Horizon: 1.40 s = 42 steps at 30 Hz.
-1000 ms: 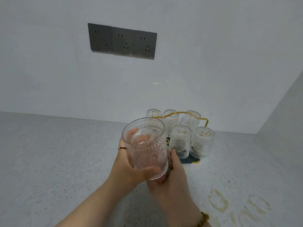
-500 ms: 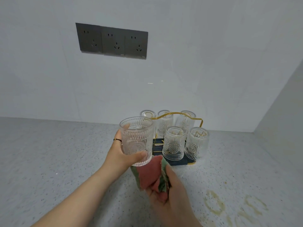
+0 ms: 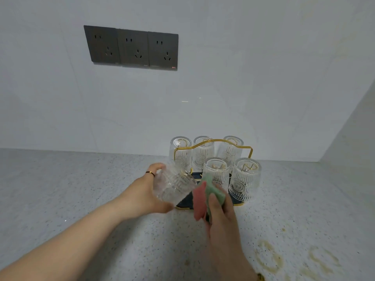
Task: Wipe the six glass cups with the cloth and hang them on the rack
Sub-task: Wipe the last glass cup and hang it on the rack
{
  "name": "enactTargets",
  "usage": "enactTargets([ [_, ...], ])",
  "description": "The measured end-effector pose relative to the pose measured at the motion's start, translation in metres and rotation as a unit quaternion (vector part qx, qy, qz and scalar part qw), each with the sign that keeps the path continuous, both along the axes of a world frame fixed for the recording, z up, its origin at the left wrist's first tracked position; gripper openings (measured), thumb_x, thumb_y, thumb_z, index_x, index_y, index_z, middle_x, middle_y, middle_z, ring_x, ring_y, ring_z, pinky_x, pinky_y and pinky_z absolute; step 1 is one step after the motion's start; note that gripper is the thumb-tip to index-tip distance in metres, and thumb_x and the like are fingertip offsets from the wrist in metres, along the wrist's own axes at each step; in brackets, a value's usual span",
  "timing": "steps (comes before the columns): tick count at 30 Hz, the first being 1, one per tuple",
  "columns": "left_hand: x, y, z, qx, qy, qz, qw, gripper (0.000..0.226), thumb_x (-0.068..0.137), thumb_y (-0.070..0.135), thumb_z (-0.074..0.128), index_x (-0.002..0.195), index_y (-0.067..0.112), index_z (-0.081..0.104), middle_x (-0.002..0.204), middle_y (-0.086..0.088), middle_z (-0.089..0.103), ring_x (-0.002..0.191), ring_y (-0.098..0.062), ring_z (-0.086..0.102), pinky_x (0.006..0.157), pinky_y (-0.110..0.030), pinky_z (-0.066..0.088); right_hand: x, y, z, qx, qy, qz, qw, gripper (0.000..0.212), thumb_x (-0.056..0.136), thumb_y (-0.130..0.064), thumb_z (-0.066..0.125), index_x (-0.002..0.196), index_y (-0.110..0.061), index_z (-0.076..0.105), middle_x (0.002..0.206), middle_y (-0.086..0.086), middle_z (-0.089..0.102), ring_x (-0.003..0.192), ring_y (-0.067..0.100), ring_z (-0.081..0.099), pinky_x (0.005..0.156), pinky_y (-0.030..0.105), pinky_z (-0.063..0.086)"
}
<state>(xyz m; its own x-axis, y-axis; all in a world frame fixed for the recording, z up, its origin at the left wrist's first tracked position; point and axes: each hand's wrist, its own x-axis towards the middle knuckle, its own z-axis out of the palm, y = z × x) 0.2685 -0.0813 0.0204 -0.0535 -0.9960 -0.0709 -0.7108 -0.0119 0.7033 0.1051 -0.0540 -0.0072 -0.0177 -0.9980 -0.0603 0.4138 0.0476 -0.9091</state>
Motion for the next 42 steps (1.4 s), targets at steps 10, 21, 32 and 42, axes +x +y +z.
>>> enactTargets([
  [10, 0.000, -0.006, 0.018, 0.016, -0.021, -0.067, 0.997, 0.083, 0.063, 0.022, 0.081, 0.122, 0.042, 0.027, 0.097, 0.023, 0.043, 0.081, 0.005, 0.051, 0.060, -0.002, 0.040, 0.008, -0.020, -0.014, -0.033, 0.182, 0.000, 0.983, 0.027, 0.075, -0.001, 0.067, 0.079, -0.023, 0.051, 0.067, 0.001, 0.052, 0.053, 0.007, 0.048, 0.052, 0.019, 0.042],
  [21, -0.005, 0.002, 0.024, -0.141, 0.155, 0.062, 0.976, 0.067, 0.031, 0.043, 0.077, 0.087, 0.040, 0.040, 0.098, 0.024, 0.048, 0.091, 0.000, 0.052, 0.073, -0.026, 0.046, 0.005, -0.013, -0.005, 0.028, 0.010, 0.023, 0.999, 0.006, 0.089, -0.011, 0.051, 0.086, -0.015, 0.052, 0.037, 0.000, 0.055, 0.028, 0.002, 0.037, 0.034, 0.013, 0.030],
  [32, -0.018, -0.038, 0.048, -0.116, -0.091, 0.022, 0.989, 0.060, 0.065, 0.031, 0.078, 0.115, 0.022, 0.045, 0.108, 0.008, 0.051, 0.094, -0.013, 0.048, 0.079, -0.023, 0.037, -0.017, -0.006, -0.021, 0.122, -0.160, -0.028, 0.979, 0.015, 0.090, -0.005, 0.045, 0.087, -0.013, 0.057, 0.078, 0.008, 0.062, 0.067, 0.020, 0.060, 0.049, 0.022, 0.054],
  [42, -0.040, -0.062, 0.016, -0.034, -0.177, -0.020, 0.983, 0.063, 0.068, 0.034, 0.074, 0.123, 0.021, 0.046, 0.120, -0.002, 0.058, 0.092, -0.018, 0.053, 0.076, -0.025, 0.041, -0.029, -0.004, -0.032, 0.139, -0.192, -0.012, 0.971, 0.017, 0.089, -0.006, 0.046, 0.103, -0.008, 0.057, 0.087, 0.010, 0.066, 0.069, 0.018, 0.066, 0.055, 0.025, 0.056],
])
